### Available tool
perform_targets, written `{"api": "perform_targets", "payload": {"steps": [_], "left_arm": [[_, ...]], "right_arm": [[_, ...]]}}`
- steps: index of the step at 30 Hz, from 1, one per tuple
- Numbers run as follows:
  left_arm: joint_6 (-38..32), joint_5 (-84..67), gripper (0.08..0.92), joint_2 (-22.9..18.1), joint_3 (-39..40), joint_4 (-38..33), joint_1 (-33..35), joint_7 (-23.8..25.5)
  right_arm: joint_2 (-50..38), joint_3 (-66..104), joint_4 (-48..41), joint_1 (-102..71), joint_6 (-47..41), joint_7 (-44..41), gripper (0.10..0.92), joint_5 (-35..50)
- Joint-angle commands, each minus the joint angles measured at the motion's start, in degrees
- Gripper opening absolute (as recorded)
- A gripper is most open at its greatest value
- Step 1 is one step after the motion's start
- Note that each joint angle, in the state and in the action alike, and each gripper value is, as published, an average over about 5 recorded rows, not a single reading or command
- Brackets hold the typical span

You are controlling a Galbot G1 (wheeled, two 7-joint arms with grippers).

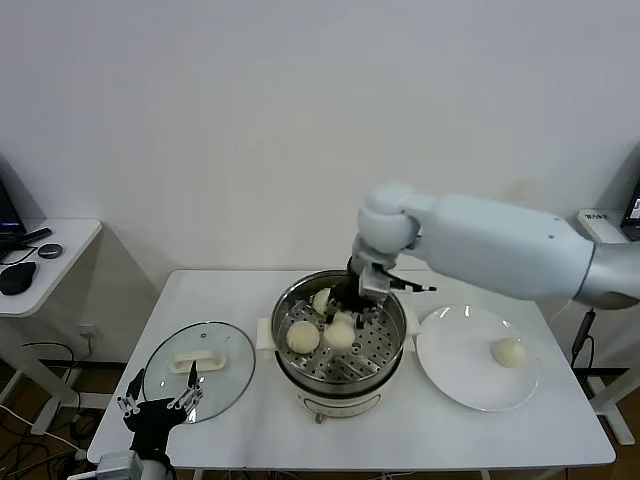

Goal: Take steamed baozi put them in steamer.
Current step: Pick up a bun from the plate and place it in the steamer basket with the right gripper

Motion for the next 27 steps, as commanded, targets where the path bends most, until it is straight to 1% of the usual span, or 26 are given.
{"api": "perform_targets", "payload": {"steps": [1, 17, 22, 25, 27], "left_arm": [[0.1, -0.1, 0.823, 0.0, -0.1, 0.0, -0.3, 0.1], [0.3, -0.5, 0.823, 0.0, -0.4, 0.2, -0.9, 0.4], [0.3, -0.5, 0.823, 0.0, -0.4, 0.2, -1.0, 0.4], [0.3, -0.5, 0.823, 0.0, -0.3, 0.1, -1.0, 0.4], [0.3, -0.5, 0.823, 0.0, -0.3, 0.0, -0.9, 0.3]], "right_arm": [[3.1, -3.5, 1.1, -0.2, 3.4, 0.7, 0.509, -2.4], [3.9, -4.0, 0.4, -1.4, 2.5, -0.4, 0.509, -3.2], [3.8, -4.5, 0.8, -2.0, 1.8, 0.4, 0.509, -3.4], [3.9, -4.6, 1.1, -1.7, -0.1, 1.6, 0.55, -3.1], [4.0, -4.5, 1.2, -1.2, -1.6, 2.0, 0.608, -2.5]]}}
